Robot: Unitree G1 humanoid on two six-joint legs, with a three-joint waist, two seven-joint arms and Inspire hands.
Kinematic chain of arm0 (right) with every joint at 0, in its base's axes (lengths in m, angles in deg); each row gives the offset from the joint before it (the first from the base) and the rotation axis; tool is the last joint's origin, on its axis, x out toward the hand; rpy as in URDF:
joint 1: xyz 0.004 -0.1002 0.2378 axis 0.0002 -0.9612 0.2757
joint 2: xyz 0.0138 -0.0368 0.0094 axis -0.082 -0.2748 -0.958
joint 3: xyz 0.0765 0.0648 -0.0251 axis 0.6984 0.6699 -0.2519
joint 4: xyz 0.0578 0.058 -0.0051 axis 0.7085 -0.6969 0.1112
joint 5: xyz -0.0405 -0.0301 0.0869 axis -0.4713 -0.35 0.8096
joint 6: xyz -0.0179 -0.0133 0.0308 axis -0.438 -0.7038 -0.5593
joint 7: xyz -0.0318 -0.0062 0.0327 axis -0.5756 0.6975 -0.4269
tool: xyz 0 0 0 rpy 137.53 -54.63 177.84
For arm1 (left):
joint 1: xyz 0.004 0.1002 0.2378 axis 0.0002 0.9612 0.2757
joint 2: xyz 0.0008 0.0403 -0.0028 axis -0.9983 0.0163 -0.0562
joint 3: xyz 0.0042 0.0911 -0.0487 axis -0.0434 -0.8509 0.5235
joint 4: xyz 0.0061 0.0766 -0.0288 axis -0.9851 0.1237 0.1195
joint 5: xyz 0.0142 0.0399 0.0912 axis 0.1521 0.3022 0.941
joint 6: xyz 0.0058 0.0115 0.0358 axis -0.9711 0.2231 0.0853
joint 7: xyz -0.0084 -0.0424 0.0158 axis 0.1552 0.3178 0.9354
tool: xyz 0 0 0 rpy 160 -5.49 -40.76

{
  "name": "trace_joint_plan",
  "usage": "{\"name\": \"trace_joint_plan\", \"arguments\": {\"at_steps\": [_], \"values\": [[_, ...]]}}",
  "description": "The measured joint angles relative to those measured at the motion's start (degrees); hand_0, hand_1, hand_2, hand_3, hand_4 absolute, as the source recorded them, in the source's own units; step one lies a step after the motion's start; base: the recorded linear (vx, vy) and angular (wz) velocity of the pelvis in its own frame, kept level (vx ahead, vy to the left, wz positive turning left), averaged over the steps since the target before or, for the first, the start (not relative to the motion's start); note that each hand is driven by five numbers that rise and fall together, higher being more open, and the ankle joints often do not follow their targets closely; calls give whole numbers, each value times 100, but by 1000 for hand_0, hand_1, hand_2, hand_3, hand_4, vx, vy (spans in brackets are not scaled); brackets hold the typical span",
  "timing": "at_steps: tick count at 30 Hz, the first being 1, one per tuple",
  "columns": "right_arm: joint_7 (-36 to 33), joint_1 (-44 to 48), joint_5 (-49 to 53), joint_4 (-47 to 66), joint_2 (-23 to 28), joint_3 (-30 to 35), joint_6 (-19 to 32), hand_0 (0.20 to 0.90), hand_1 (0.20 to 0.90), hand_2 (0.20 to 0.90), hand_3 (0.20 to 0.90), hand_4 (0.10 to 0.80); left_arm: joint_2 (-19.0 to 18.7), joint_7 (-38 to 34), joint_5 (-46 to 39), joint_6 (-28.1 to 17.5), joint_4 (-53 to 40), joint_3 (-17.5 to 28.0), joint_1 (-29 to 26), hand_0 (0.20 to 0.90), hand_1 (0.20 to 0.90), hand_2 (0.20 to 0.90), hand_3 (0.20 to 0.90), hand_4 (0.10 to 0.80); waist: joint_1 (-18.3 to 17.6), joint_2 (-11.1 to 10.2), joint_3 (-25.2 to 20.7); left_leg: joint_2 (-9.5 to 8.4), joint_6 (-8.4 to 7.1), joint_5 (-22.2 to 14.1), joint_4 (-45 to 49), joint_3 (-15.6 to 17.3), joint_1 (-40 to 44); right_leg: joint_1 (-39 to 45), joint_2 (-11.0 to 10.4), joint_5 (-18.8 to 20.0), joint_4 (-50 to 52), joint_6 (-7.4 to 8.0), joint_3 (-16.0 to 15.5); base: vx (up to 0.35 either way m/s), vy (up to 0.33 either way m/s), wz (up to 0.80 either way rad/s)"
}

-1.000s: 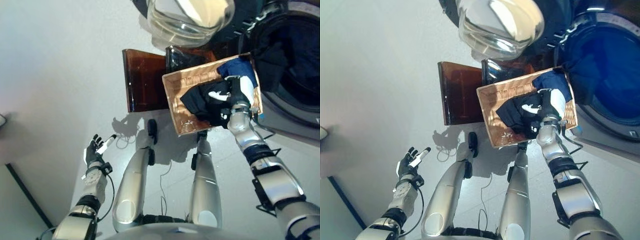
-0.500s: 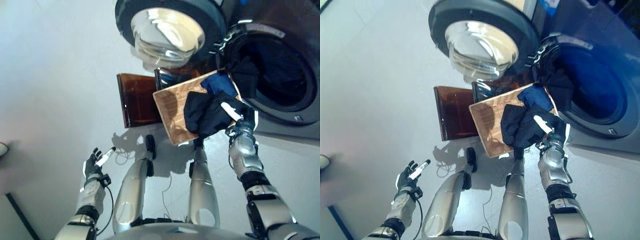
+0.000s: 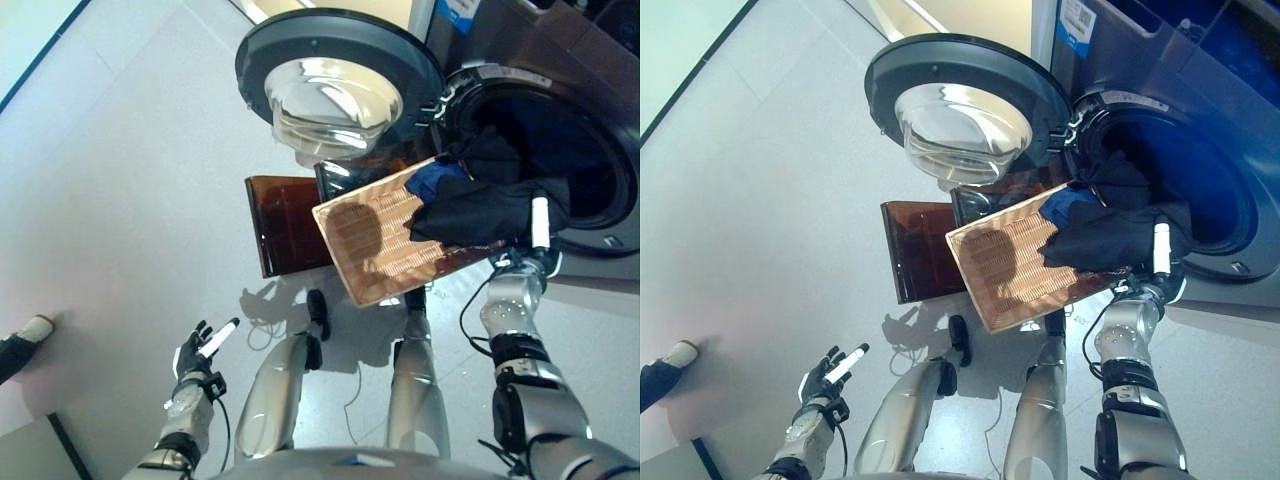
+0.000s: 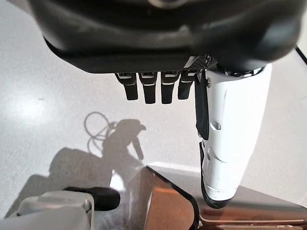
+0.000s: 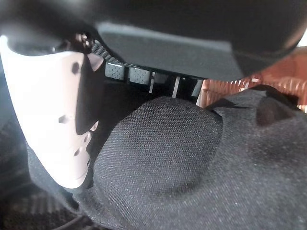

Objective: Pick up the clothes and place them into the washing machine

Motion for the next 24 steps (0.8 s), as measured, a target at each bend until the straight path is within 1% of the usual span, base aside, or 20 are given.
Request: {"name": "trace_joint_plan", "arguments": {"at_steps": [3, 10, 12, 14, 16, 18, 19, 21, 24], "values": [[-9, 187, 210, -69, 10, 173, 49, 200, 200, 200, 200, 300, 4, 3, -6, 9, 1, -125, 25, 900, 900, 900, 900, 800, 1, 60, -19, -13, 11, -9, 0, 34, -24, -47, -10, -1, 3, 1, 38, -2, 6, -4], [-19, 678, 613, -333, 101, 418, 269, 200, 200, 200, 200, 300, 29, 109, -44, 11, -5, -280, 45, 900, 900, 900, 900, 800, 14, 376, -14, -25, 14, -15, -41, 106, -67, -149, -14, -25, -4, 35, 110, 6, 1, -3], [-39, 898, 634, -528, 310, 416, 279, 200, 200, 200, 200, 300, 68, 125, -51, 10, -12, -423, 45, 900, 900, 900, 900, 800, 28, 559, 20, -29, 30, -23, -44, 124, -87, -171, -12, 1, -8, 3, 130, 7, -2, -3], [-64, 1098, 704, -771, 510, 408, 264, 200, 200, 200, 200, 300, 106, 132, -51, 9, -13, -442, 48, 900, 900, 900, 900, 800, 44, 654, 20, -28, 35, -25, -54, 129, -85, -177, -9, -2, -11, 8, 130, 4, 1, -2], [-135, 1218, 728, -857, 638, 416, 266, 200, 200, 200, 200, 300, 110, 135, -51, 6, -15, -440, 48, 900, 900, 900, 900, 800, 61, 684, 22, -23, 38, -23, -70, 129, -78, -182, 0, -6, -15, 15, 133, 29, 14, -4], [-183, 1443, 731, -1033, 941, 413, 241, 200, 200, 200, 200, 300, 113, 204, -51, 1, -22, -492, 47, 900, 900, 900, 900, 800, 102, 707, 17, -29, 43, -19, -109, 161, -70, -211, 0, -7, -12, 20, 153, 10, 10, -5], [-183, 1501, 730, -1059, 1016, 411, 240, 200, 200, 200, 200, 300, 114, 221, -51, 2, -22, -509, 47, 900, 900, 900, 900, 800, 116, 707, 17, -33, 43, -16, -123, 176, -71, -234, 0, -5, -2, 21, 167, -9, 10, -8], [-203, 1795, 726, -1230, 1356, 408, 217, 200, 200, 200, 200, 300, 127, 253, -51, 9, -19, -613, 47, 900, 900, 900, 900, 800, 157, 755, 33, -40, 43, -17, -139, 192, -68, -246, 0, 19, -8, 59, 198, 11, 6, -5], [-355, 2180, 730, -1432, 1467, 384, 107, 200, 200, 200, 200, 300, 129, 253, -51, -1, -25, -619, 46, 900, 900, 900, 900, 800, 171, 791, 34, -47, 43, -16, -155, 193, -46, -250, 2, 27, -8, 75, 223, 13, -11, -3]]}}
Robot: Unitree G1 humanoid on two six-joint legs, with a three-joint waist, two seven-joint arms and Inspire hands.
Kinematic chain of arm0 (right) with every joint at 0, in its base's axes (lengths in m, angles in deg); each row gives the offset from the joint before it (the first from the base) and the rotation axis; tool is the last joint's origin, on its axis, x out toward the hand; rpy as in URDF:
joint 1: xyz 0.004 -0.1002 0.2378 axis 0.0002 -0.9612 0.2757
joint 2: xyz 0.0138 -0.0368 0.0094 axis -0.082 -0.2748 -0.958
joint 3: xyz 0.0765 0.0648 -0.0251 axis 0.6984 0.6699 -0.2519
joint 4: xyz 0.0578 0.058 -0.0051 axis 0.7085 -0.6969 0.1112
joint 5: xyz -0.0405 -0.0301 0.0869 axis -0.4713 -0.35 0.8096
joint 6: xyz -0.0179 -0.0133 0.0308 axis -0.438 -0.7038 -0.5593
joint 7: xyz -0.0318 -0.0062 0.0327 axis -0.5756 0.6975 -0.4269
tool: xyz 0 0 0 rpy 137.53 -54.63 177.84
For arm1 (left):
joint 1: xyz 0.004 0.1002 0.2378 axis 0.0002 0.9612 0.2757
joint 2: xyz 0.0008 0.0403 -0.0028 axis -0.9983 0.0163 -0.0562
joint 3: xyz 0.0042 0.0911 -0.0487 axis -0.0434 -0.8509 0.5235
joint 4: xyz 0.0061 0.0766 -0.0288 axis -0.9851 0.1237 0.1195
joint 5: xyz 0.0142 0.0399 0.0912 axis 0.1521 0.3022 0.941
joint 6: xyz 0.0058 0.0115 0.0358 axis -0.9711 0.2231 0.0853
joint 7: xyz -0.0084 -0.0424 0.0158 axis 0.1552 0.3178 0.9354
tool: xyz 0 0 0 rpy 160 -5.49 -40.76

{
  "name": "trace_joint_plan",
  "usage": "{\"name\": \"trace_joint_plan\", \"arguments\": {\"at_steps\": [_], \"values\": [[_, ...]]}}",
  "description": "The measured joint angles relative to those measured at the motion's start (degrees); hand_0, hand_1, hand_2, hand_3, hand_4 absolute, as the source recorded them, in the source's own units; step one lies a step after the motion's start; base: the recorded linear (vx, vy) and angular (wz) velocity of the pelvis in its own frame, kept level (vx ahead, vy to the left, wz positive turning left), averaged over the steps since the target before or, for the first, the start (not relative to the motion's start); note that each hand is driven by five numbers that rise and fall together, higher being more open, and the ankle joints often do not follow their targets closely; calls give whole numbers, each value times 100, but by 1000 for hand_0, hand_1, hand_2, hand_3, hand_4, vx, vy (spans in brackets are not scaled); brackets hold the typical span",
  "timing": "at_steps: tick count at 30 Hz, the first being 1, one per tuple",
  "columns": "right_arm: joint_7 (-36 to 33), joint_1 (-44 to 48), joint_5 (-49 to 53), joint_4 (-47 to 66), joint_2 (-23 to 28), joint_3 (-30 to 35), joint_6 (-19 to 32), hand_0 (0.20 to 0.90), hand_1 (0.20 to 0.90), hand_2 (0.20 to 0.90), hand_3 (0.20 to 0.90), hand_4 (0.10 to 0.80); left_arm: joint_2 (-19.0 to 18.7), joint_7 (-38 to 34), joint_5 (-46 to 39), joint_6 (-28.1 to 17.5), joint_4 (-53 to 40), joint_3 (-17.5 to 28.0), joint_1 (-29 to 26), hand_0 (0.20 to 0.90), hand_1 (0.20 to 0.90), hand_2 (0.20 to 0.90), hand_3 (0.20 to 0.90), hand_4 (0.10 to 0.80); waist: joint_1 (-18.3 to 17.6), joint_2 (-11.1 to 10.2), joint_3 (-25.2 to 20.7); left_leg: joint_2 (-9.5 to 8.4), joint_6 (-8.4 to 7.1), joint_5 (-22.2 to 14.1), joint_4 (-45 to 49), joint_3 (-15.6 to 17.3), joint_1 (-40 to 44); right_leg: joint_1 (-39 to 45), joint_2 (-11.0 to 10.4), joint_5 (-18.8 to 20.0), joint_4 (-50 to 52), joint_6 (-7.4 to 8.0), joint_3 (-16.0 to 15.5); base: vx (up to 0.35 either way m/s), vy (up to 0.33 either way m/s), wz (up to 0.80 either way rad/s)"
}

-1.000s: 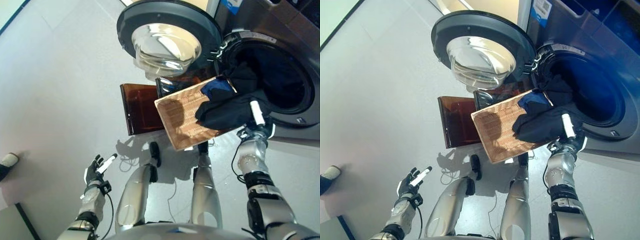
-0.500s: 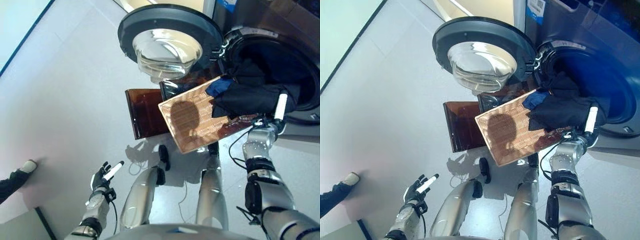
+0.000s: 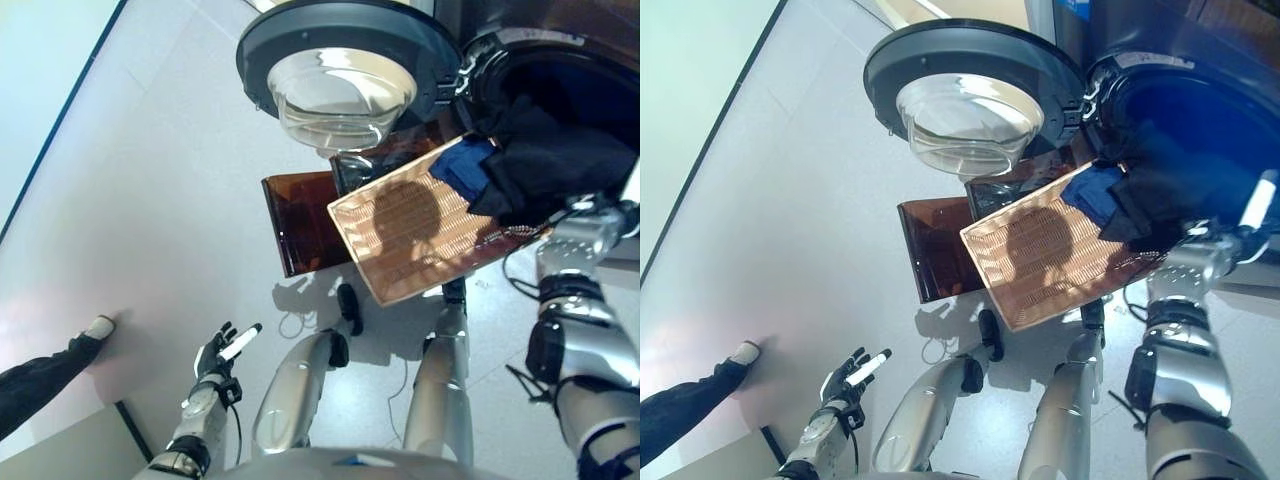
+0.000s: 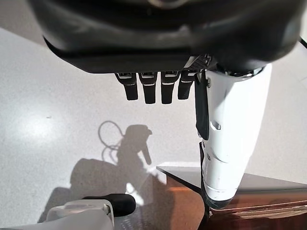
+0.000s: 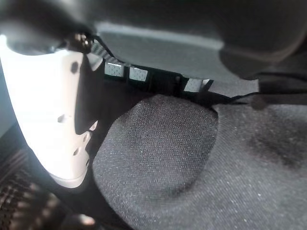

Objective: Pick up the clothes and place them into the washing machine

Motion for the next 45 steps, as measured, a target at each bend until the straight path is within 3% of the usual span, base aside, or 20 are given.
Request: {"name": "trace_joint_plan", "arguments": {"at_steps": [15, 22, 27, 32, 38, 45], "values": [[-169, 1616, 140, -929, 1038, -658, -162, 200, 200, 200, 200, 300, 10, 77, -1, 2, 6, -217, 20, 900, 900, 900, 900, 800, 160, 204, 19, -103, 1, 62, -276, 54, 84, -105, -49, -10, 9, 99, 83, 28, -17, -2], [-173, 1886, 217, -935, 1092, -767, -103, 200, 200, 200, 200, 300, 28, 124, -29, -9, -4, -229, 18, 900, 900, 900, 900, 800, 157, 289, 27, -156, -12, 156, -525, 53, 206, -124, -60, -14, 3, 106, 94, 22, -18, -3], [-170, 2006, 302, -699, 1084, -714, 239, 200, 200, 200, 200, 300, 86, 123, -87, -19, -40, -247, 18, 900, 900, 900, 900, 800, 203, 441, 25, -216, -17, 285, -787, 81, 264, -213, -78, -48, 33, 93, 127, 0, 0, 0], [-170, 2005, 641, -54, 873, -304, 922, 200, 200, 200, 200, 300, 126, 118, -126, -120, -65, -248, 16, 900, 900, 900, 900, 800, 316, 615, 31, -267, -14, 341, -888, 87, 270, -320, -82, -60, 120, 147, 211, -1, 0, -2], [-180, 2095, 949, 37, 793, -55, 1461, 200, 200, 200, 200, 300, 129, 118, -149, -136, -123, -260, 16, 900, 900, 900, 900, 800, 421, 620, 26, -273, -8, 347, -896, 83, 264, -412, -93, -153, 290, 163, 221, 4, 1, 2], [-318, 2160, 1019, 37, 828, -31, 1633, 200, 200, 200, 200, 300, 129, 114, -246, -146, -127, -258, 17, 900, 900, 900, 900, 800, 427, 621, 26, -293, -6, 348, -895, 72, 246, -544, -102, -312, 559, 169, 238, 2, -7, 3]]}}
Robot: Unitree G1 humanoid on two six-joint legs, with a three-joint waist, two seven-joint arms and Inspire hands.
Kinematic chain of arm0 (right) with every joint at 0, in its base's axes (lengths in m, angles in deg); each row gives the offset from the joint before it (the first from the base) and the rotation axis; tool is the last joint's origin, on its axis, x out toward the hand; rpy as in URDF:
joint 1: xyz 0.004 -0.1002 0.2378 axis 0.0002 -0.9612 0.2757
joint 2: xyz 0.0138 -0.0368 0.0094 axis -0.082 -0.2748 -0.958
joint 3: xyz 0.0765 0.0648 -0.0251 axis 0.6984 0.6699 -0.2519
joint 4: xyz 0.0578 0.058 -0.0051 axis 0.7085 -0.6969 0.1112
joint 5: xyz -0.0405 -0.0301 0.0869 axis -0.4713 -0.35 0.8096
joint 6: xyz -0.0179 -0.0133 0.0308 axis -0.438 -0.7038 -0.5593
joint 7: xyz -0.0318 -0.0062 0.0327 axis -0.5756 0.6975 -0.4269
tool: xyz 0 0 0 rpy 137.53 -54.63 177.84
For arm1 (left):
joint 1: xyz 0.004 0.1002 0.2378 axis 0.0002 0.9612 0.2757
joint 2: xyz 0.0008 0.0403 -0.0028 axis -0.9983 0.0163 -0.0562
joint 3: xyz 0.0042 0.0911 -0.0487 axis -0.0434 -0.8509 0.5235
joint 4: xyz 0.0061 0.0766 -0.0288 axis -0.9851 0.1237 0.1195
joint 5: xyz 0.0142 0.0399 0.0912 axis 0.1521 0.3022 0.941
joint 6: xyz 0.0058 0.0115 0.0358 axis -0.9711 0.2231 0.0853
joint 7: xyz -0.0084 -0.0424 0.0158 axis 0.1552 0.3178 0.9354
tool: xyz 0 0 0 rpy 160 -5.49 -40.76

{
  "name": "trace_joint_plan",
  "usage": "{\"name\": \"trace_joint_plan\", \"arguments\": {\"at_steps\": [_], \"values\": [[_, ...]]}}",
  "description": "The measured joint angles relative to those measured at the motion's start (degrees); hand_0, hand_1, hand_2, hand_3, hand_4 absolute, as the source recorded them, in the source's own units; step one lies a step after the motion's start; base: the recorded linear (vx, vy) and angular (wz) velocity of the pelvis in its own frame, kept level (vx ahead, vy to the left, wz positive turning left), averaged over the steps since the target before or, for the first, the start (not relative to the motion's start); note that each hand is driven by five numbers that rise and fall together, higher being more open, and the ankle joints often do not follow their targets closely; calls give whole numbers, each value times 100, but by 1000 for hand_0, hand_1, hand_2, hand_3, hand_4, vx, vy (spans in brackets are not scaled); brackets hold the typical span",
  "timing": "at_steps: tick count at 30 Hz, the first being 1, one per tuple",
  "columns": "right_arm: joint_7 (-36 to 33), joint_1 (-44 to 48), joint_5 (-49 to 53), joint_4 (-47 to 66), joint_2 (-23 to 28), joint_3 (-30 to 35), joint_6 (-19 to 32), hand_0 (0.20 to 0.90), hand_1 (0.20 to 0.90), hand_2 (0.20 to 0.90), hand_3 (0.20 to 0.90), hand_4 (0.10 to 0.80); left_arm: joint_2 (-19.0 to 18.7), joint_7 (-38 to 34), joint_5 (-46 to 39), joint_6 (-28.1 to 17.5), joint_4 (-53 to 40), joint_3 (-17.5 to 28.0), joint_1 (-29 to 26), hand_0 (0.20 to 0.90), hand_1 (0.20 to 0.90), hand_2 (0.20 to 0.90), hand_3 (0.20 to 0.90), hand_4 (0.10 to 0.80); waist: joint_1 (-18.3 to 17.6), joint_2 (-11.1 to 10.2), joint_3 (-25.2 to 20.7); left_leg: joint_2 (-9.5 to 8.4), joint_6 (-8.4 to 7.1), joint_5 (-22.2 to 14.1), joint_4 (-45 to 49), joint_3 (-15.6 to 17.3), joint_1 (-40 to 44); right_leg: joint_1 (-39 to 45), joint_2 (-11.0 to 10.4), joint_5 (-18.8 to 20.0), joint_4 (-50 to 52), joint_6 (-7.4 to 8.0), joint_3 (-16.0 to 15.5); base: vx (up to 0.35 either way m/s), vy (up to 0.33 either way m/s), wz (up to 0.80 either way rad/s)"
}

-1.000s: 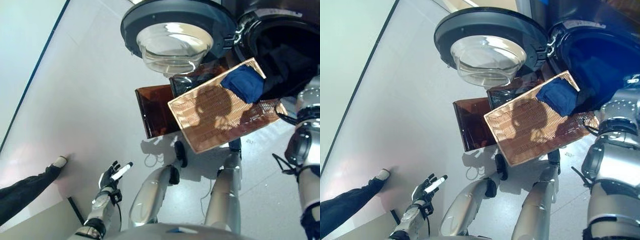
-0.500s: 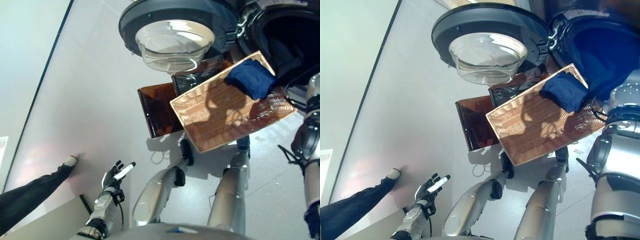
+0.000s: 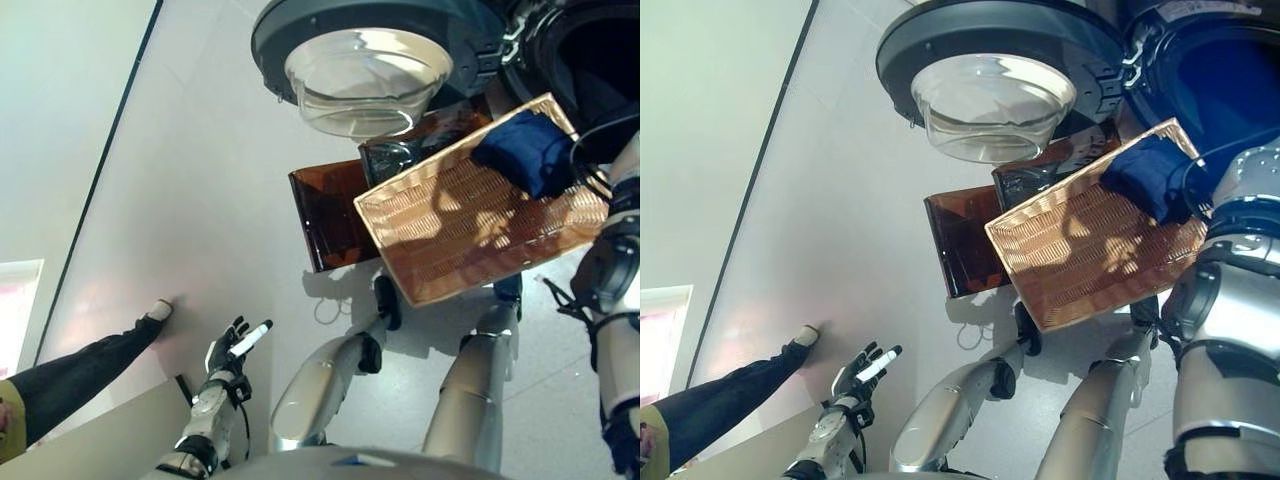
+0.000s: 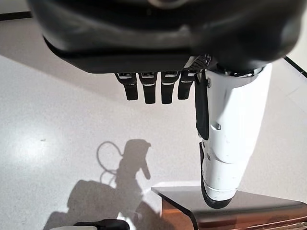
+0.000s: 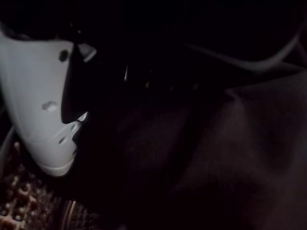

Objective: Pick up the clothes and place them into the washing machine

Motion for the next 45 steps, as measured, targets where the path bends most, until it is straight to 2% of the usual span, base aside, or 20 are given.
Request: {"name": "trace_joint_plan", "arguments": {"at_steps": [5, 18, 19, 20, 21, 28, 33, 45], "values": [[-164, 453, -1, 3, 181, -11, 2, 200, 200, 200, 200, 300, 0, -1, -160, -48, -5, 9, 0, 900, 900, 900, 900, 800, -25, 0, 0, -43, 3, 5, 14, 39, -189, -318, 12, -92, 222, 2, 64, 11, -25, 1], [-526, 463, -43, 17, 195, 57, 103, 200, 200, 200, 200, 300, 14, -1, -172, -104, -52, 9, -27, 900, 900, 900, 900, 800, -24, -8, 6, -58, 7, -3, 23, 44, -159, -359, 19, -188, 387, -2, 107, 10, -9, 1], [-594, 463, -93, 17, 194, 53, 102, 296, 296, 296, 296, 369, 14, -1, -172, -102, -53, 9, -27, 900, 900, 900, 900, 800, -25, -9, 7, -60, 7, -3, 23, 44, -158, -358, 18, -187, 389, -2, 107, 0, 0, 0], [-692, 463, -178, 15, 195, 57, 101, 362, 362, 362, 362, 416, 12, -1, -171, -103, -54, 9, -27, 900, 900, 900, 900, 800, -26, -10, 7, -57, 8, -3, 23, 44, -156, -358, 18, -187, 392, -2, 108, 0, 0, 0], [-783, 463, -245, 13, 194, 56, 96, 900, 900, 900, 900, 800, 13, -5, -171, -102, -54, 9, -27, 900, 900, 900, 900, 800, -27, -10, 8, -53, 11, -6, 23, 44, -155, -356, 16, -189, 392, -1, 109, 0, 0, 0], [-1276, 458, -863, -123, 197, 33, -275, 900, 900, 900, 900, 800, 10, -57, -154, -95, -51, 9, -27, 900, 900, 900, 900, 800, -115, -21, 16, -65, 32, -24, 59, 43, -152, -340, -8, -193, 411, 7, 112, 0, 0, 0], [-1603, 433, -1331, -152, 197, -9, -728, 900, 900, 900, 900, 800, 12, -143, -149, -91, -61, 10, -27, 900, 900, 900, 900, 800, -159, -23, 17, -56, 32, -71, 184, 48, -184, -335, -8, -196, 444, 14, 122, 0, 0, 0], [-1960, 380, -1961, -361, 198, -87, -1326, 900, 900, 900, 900, 800, 13, -206, -114, -89, -71, 18, -27, 900, 900, 900, 900, 800, -212, -36, 27, 58, 32, -317, 637, 49, -301, -244, 36, -196, 458, 16, 113, -7, 6, -1]]}}
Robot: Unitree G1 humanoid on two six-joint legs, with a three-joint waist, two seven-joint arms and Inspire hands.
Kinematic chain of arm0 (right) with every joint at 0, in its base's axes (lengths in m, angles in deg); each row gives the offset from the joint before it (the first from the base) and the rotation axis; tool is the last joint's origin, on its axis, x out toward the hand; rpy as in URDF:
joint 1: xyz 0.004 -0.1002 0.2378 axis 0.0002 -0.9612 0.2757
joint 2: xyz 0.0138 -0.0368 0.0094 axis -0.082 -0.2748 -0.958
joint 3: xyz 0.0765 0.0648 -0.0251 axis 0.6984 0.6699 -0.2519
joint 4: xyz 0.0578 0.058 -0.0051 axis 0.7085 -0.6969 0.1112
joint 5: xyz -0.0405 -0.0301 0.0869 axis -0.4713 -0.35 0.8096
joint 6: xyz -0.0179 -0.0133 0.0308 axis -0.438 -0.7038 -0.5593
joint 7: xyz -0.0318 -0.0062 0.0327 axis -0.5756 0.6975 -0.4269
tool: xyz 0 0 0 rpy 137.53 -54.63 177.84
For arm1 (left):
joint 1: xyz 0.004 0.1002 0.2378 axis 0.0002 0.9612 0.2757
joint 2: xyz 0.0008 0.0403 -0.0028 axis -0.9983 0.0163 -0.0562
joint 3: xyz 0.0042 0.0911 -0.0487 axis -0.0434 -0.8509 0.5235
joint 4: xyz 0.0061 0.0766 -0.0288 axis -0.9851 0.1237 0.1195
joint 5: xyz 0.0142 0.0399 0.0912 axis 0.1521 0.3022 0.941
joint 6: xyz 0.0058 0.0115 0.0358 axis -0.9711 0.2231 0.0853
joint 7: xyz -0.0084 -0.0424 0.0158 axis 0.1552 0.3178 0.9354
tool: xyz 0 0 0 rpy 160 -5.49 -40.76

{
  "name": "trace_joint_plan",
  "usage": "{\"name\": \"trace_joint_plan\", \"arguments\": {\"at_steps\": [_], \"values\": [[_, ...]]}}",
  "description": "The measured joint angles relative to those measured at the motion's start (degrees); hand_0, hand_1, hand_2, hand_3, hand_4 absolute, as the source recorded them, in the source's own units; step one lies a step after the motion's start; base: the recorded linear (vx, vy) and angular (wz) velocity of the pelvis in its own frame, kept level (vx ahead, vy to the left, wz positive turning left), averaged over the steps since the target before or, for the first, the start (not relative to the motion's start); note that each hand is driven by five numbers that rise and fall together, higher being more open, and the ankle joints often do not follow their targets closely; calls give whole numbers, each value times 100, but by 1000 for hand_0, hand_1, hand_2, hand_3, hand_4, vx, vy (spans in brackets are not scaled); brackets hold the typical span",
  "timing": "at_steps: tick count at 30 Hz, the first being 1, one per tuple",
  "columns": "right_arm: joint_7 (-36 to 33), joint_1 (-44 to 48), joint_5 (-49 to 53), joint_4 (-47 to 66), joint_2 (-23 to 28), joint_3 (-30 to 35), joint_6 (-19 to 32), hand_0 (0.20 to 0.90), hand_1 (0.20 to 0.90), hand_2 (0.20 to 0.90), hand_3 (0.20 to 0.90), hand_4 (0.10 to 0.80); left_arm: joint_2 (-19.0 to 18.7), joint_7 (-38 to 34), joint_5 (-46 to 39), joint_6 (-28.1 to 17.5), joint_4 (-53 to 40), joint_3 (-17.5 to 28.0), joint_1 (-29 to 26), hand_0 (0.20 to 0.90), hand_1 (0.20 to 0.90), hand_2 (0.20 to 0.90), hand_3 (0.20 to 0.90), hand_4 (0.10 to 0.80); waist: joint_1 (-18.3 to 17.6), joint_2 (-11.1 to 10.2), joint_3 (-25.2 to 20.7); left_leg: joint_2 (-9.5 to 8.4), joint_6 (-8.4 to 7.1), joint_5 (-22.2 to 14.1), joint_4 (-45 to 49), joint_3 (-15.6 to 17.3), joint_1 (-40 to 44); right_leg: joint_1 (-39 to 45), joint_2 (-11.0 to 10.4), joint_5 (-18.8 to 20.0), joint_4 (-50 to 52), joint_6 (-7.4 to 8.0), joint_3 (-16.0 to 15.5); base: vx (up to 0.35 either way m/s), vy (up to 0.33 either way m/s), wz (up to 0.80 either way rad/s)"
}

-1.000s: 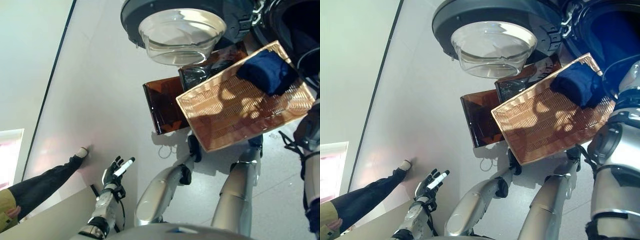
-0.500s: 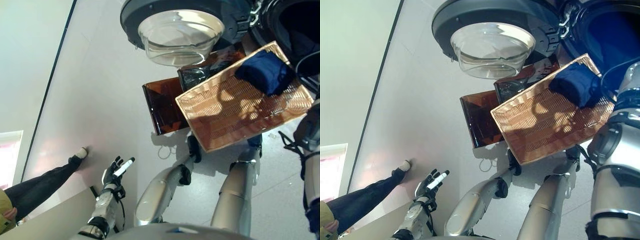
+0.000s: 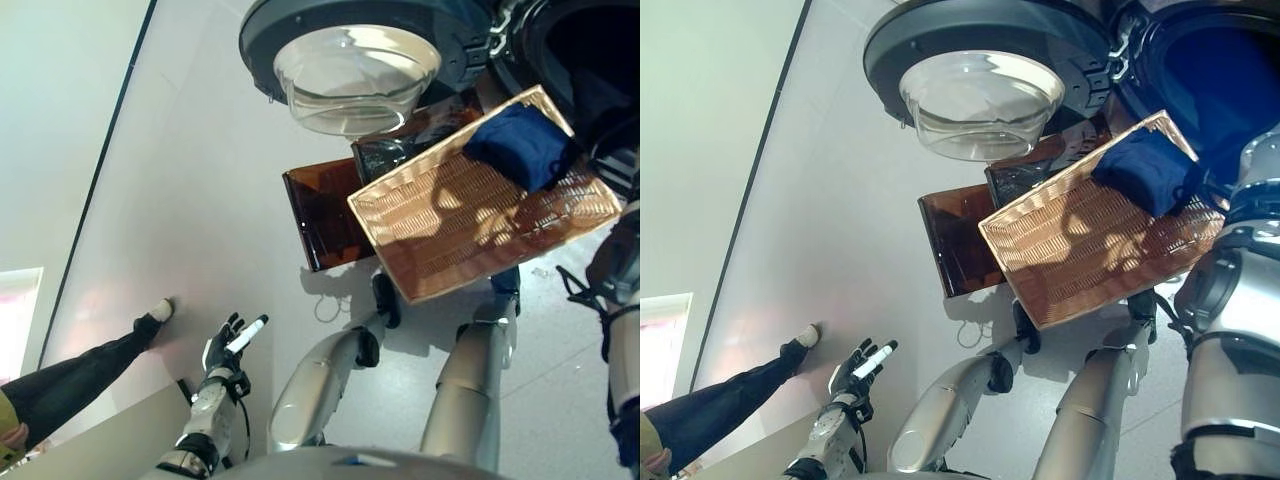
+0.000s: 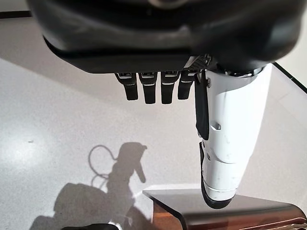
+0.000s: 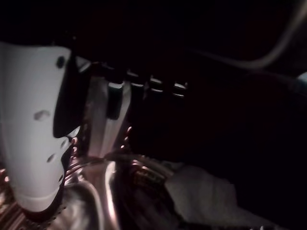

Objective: Pick up the clothes and place them into the washing machine

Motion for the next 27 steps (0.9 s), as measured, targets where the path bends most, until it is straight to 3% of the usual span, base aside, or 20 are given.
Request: {"name": "trace_joint_plan", "arguments": {"at_steps": [3, 7, 13, 17, 19, 24, 27], "values": [[-236, 0, -402, -59, 22, -191, -357, 900, 900, 900, 900, 800, -3, -46, 3, -3, -12, 30, 0, 900, 900, 900, 900, 800, -59, -1, -1, 27, 7, -68, 126, 1, -62, 3, 7, -3, -1, 5, -3, -35, 3, -1], [-508, 28, -2053, -747, 301, -1203, -1544, 900, 900, 900, 900, 800, -40, -86, 18, -5, -93, 38, -2, 900, 900, 900, 900, 800, -51, -132, -14, 89, -8, -143, 286, -1, -106, 13, 53, -5, 32, -2, -16, -33, -4, -2], [-393, -25, -3975, -1335, 331, -1762, -2887, 900, 900, 900, 900, 800, -50, -102, 131, -9, -143, 109, -57, 900, 900, 900, 900, 800, -20, -229, -13, 99, -8, -157, 353, -7, -113, 25, 59, -4, 73, -4, -14, 0, 0, 0], [-296, -353, -4572, -1168, 288, -1766, -3098, 900, 900, 900, 900, 800, -40, -116, 139, -7, -143, 260, -69, 900, 900, 900, 900, 800, 25, -240, -17, 159, -15, -239, 503, -10, -111, 103, 96, -6, 72, -7, -29, -8, 7, -4], [-305, -1260, -5210, -378, 109, -1513, -3192, 900, 900, 900, 900, 800, -32, -195, 151, -12, -141, 457, -72, 900, 900, 900, 900, 800, 64, -345, -30, 179, -41, -267, 557, -15, -113, 110, 139, -18, 86, -31, -35, -5, 4, -5], [-527, -1980, -5856, 327, -238, -1241, -3188, 900, 900, 900, 900, 800, -28, -281, 219, -15, -133, 534, -72, 900, 900, 900, 900, 800, 54, -406, -42, 200, -52, -315, 657, -61, -171, 109, 165, -22, 90, -40, -61, -4, 3, -1], [-872, -2637, -6323, 733, -881, -1106, -3176, 900, 900, 900, 900, 800, -34, -366, 256, -13, -65, 702, -71, 900, 900, 900, 900, 800, 52, -675, -161, 263, -88, -352, 691, -64, -177, 109, 229, -27, 80, -82, -67, -2, 13, -7]]}}
